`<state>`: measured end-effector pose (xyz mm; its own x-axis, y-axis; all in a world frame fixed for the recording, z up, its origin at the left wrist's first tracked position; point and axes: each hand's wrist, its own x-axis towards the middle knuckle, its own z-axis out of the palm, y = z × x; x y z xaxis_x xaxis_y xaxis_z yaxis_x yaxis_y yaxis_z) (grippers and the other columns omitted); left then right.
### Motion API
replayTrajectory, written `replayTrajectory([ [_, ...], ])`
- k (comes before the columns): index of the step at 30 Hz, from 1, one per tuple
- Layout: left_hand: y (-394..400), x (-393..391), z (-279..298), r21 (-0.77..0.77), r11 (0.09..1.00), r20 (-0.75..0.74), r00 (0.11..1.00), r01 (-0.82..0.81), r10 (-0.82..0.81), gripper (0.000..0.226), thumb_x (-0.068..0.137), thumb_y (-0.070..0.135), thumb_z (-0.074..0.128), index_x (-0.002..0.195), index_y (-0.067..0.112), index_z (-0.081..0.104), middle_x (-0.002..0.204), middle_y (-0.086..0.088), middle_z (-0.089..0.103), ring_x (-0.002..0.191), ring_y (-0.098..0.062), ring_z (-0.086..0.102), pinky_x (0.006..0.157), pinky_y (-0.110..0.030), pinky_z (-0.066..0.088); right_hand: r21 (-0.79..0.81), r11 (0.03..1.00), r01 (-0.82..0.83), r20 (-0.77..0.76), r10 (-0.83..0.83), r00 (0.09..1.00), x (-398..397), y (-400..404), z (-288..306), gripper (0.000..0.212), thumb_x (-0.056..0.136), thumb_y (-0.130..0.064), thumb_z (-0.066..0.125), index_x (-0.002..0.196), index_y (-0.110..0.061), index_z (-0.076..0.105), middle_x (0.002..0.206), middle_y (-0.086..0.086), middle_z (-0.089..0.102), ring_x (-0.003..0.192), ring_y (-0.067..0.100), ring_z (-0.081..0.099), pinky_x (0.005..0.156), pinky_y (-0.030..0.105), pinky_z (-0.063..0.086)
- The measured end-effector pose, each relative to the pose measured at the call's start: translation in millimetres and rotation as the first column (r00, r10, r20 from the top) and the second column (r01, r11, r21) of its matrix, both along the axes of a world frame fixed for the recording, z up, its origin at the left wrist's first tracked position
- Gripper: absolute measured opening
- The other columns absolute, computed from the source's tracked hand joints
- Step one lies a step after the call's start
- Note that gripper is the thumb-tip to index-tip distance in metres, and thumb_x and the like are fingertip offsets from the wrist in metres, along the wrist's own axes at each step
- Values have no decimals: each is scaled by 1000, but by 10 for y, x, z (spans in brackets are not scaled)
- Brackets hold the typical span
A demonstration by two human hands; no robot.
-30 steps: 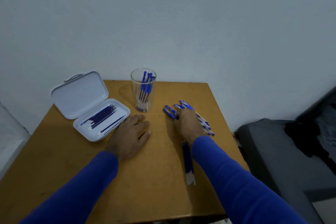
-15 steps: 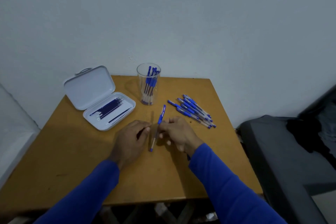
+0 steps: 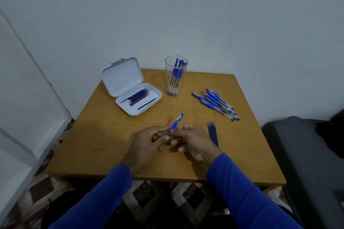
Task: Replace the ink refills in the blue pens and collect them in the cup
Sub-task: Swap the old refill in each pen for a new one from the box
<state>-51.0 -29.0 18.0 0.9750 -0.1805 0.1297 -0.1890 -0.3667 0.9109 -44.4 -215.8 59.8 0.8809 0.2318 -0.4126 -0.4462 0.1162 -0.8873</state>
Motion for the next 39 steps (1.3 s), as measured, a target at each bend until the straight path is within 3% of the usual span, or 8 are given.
replayTrajectory([
  [6,104,-50,29,109,994,89,996,9,-19,28,89,17,76,114,30,75,91,15,67,88,-5,63,73,-12,47,82,994,68,33,-71,997,-74,-48,7,24,92,-14,73,108,2,66,95,24,73,66,20,68,45,22,53],
  [12,108,-36,21,124,992,60,998,-18,11,23,87,12,75,97,33,73,87,13,69,77,-11,65,70,-24,54,124,988,96,37,-101,994,-100,-13,-30,32,93,-11,70,118,9,63,90,23,73,64,17,70,45,24,56],
  [14,96,-31,22,124,992,23,1000,-13,10,24,86,10,75,95,32,72,83,13,70,74,-7,66,68,-21,52,117,987,107,53,-114,992,-88,-8,-53,32,93,-11,70,118,8,63,91,22,74,65,17,70,46,24,57],
  [18,57,-19,73,123,992,17,1000,1,-3,12,94,27,70,104,33,71,84,13,69,76,-1,63,65,-13,47,87,993,76,74,-83,994,-75,-11,-59,30,93,-13,70,116,6,66,93,21,74,68,18,68,48,24,57],
  [22,43,15,94,182,983,39,999,8,-15,14,98,35,64,104,31,76,82,16,70,81,0,63,68,-13,45,68,997,36,94,-42,995,-56,-24,-84,26,94,-17,70,112,1,69,108,30,71,74,20,67,51,25,57],
  [29,63,-2,56,166,985,33,998,44,-50,18,98,34,63,109,30,76,79,11,70,77,-4,64,67,-14,46,56,997,58,105,-64,992,-55,-29,-135,23,93,-13,69,112,1,69,102,24,73,72,19,68,52,26,58],
  [39,67,-3,75,158,985,-33,997,72,-67,16,98,28,64,109,27,76,78,16,68,76,3,62,67,-10,44,37,999,10,130,-15,991,-79,-49,-143,25,99,-10,60,119,5,62,103,24,74,78,20,72,51,22,55],
])
